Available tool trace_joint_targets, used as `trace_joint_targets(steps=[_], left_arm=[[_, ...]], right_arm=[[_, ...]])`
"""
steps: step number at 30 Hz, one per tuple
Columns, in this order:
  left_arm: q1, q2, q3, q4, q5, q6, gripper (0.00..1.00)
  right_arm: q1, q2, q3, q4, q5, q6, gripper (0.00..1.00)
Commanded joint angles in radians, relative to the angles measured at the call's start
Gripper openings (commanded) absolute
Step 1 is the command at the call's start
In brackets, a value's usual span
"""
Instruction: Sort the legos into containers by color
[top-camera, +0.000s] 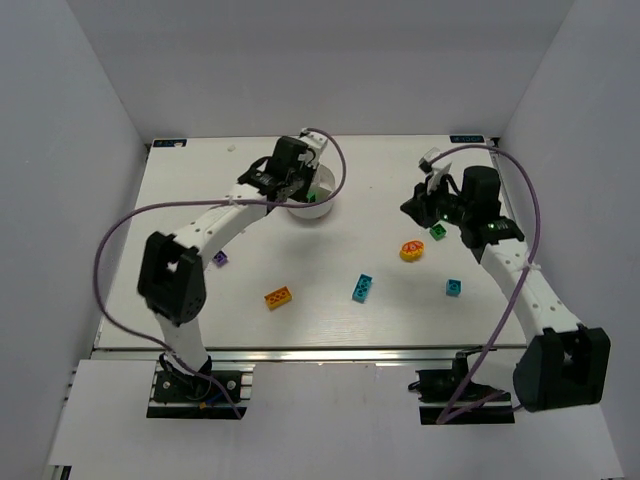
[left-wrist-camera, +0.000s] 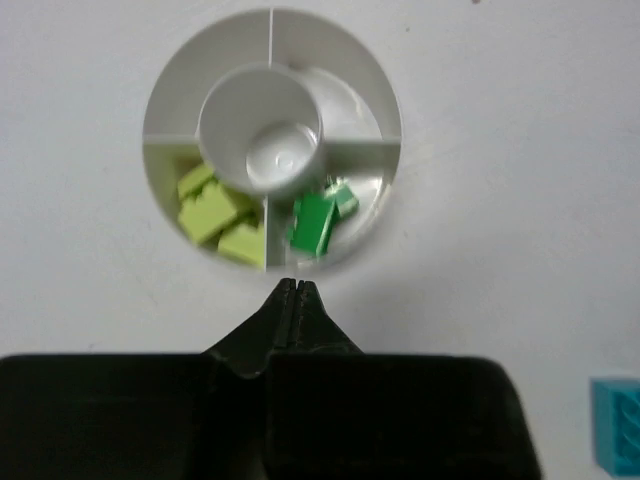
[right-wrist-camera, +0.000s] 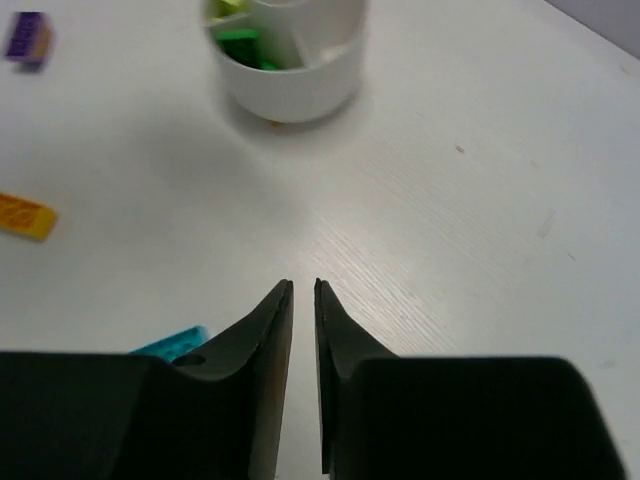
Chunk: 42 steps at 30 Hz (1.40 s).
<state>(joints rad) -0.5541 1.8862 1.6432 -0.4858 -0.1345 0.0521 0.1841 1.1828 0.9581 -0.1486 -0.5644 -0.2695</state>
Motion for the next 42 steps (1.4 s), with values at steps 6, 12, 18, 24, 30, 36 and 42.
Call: trace_joint_targets(steps=[6,12,18,24,30,36,42], left_arm=[[0.019,-0.710,-0.538,0.182,0.015,-0.265,0.72],[0.019,-0.877,-0.739,0.142,-0.042,-0.205,0.82],[0.010,-0.917,-0.775,0.145,-0.066,-0.175,0.84],[-0.001,-0.943,-0.780,0.150,-0.074,-0.166,0.84],[-0.001,-0.941,-0.783,0.151,-0.065,-0.164,0.85],[-0.001,-0.937,-0.783,0.150,-0.068,-0.161,0.85],[-0.001,-0.929,-0.784,0.151,-0.073,-0.161,0.85]], right_arm=[[-0.126,0.267,0.132,-0.126,0.329,0.084,0.74],[-0.158,0.458,0.319,-0.281,0.474,-0.115,0.89],[-0.155,0.642,0.476,-0.379,0.520,-0.194,0.79],[-0.156,0.747,0.553,-0.463,0.494,-0.241,0.71],[-0.163,0.776,0.556,-0.523,0.431,-0.272,0.67],[-0.163,0.810,0.536,-0.531,0.443,-0.292,0.63],[-0.167,0.830,0.525,-0.506,0.448,-0.293,0.59]])
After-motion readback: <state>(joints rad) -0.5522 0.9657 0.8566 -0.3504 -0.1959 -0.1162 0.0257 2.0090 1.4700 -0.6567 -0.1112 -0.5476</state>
